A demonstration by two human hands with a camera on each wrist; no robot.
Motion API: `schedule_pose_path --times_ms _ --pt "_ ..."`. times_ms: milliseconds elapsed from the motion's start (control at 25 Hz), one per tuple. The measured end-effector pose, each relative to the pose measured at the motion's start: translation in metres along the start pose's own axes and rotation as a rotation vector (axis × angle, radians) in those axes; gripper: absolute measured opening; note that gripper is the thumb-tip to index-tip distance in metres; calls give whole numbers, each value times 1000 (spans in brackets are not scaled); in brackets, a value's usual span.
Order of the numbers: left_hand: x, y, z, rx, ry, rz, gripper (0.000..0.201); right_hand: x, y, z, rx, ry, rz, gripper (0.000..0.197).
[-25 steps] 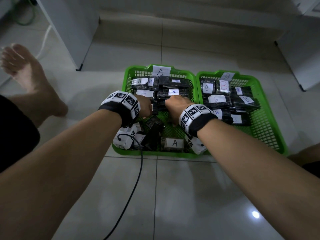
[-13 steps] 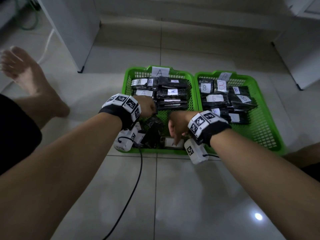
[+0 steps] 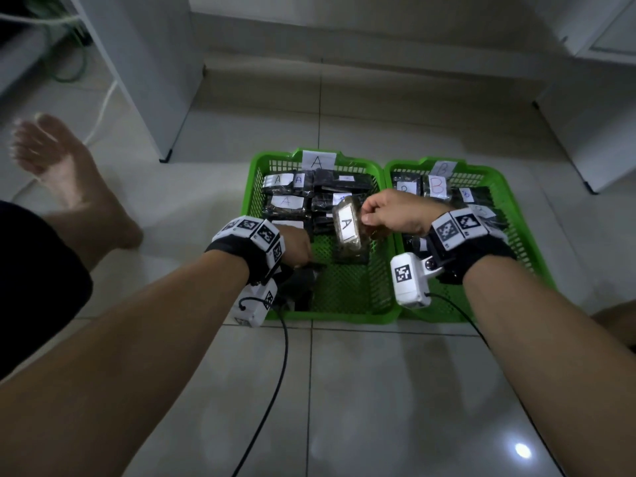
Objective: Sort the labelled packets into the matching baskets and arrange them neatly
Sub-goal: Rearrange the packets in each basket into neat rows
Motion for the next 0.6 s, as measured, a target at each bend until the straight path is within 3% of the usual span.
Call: schedule_pose_path --times_ms 120,240,320,480,600 --pt "-5 -2 -6 -2 -96 -13 9 8 7 6 37 145 29 13" --pt "-12 -7 -12 21 -230 19 32 11 7 4 -17 402 142 25" --pt "-16 -8 -16 28 -372 96 35 12 6 -2 -64 416 203 25" --pt "-26 -9 -23 -11 -1224 235 25 18 10 -26 -149 389 134 26" --pt "-29 -14 -32 105 -1577 220 22 21 16 -45 -171 386 162 29"
Point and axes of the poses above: each hand's wrist, its own y-axis towards the middle knuckle, its own x-axis out of the palm, z = x × y, the point moved 1 cm from there along y, towards the middle knuckle, and after that the axes turned 2 degrees about -y, right-handed, at the moved point
